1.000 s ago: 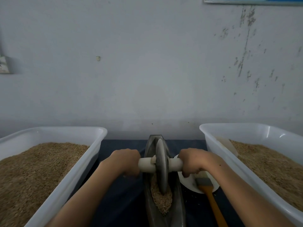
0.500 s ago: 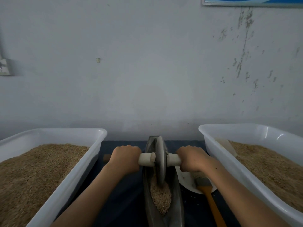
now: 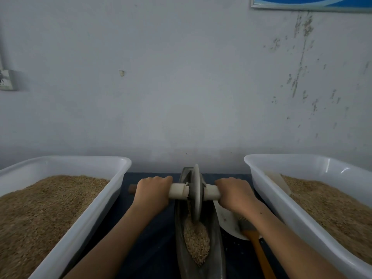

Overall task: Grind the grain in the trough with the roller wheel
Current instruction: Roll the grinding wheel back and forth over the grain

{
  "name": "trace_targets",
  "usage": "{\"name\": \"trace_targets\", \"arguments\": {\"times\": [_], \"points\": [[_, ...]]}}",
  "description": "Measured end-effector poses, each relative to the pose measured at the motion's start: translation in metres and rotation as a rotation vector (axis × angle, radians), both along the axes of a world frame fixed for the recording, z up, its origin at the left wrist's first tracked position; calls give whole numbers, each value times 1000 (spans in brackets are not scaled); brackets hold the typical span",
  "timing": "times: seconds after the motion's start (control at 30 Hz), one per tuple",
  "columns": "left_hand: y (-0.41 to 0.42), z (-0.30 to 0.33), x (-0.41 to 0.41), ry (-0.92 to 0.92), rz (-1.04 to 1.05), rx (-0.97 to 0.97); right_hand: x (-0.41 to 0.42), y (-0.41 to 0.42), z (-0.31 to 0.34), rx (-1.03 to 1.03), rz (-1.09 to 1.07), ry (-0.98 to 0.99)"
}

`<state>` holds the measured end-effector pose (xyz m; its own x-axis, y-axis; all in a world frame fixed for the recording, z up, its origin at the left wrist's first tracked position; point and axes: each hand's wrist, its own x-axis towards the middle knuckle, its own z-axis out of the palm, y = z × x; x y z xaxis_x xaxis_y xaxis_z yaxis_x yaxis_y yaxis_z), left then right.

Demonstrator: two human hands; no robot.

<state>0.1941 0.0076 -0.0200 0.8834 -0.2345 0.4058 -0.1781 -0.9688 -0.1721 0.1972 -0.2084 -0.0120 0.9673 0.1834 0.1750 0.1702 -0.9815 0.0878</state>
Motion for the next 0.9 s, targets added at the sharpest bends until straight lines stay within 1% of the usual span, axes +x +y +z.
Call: {"name": "trace_targets", "arguments": {"times": [0.1,0.13,0.2,0.3,0.4,0.5,0.63,0.73,0.8,0.83,0.9], "points": [[0,0,0,-8,-2,30,-1,-2,0,6,2,30],[0,2,0,33,-5,47,-1,-3,2,-9,7,66],[3,7,1,183,-12,78,-3,-3,6,-45,16,163],[7,14,-1,404,-19,60,-5,-3,12,-49,7,330],[8,15,-2,485,-20,30,-5,-4,13,7,-16,433],[5,13,-1,401,4,51,-4,-3,11,-15,-5,378],[0,8,-2,165,28,63,-1,-3,4,-29,25,140],[-3,5,-3,15,31,56,1,-4,-2,29,28,73],[-4,4,-3,19,25,65,0,-5,-1,26,30,91],[-3,5,-2,63,23,77,0,-4,1,10,26,123],[0,8,-2,220,22,80,-2,-4,7,-40,23,219]]}}
